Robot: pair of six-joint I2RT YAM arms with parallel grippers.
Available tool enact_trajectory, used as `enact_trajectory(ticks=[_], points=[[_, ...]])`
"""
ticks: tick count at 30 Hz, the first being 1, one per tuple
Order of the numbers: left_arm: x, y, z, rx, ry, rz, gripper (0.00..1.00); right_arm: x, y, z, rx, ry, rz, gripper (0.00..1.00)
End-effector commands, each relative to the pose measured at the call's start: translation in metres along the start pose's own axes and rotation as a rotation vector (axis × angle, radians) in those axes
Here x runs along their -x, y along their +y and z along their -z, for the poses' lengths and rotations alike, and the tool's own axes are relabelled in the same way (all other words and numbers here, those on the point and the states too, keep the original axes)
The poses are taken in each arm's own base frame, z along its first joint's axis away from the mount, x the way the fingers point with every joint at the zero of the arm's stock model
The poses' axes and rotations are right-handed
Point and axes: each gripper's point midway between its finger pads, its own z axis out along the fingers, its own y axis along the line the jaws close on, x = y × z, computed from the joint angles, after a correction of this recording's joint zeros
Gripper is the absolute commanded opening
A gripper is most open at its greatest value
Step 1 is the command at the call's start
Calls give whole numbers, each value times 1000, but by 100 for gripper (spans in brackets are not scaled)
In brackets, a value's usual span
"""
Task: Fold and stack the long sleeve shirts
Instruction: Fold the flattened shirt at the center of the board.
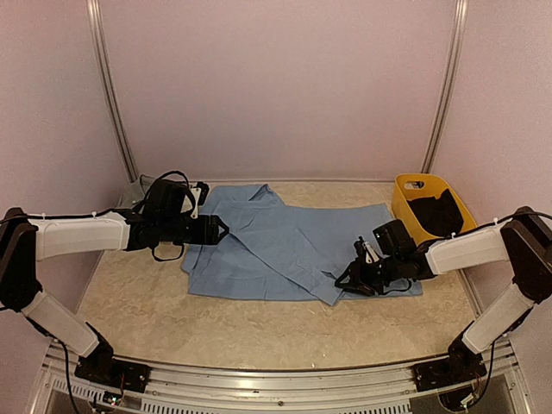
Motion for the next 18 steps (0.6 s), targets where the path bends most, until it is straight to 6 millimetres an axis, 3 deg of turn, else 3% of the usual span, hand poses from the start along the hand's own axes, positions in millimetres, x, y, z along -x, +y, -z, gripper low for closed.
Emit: enact_trajectory(ticks=[1, 13, 18], points=[[13, -7, 1, -11, -26, -15, 71, -1, 7, -5, 17, 1, 15, 32], [10, -7, 0, -13, -20, -17, 71, -6, 8, -13, 20, 0, 10, 21], [12, -7, 2, -9, -23, -19, 71, 0, 10, -8, 13, -30, 26, 0]])
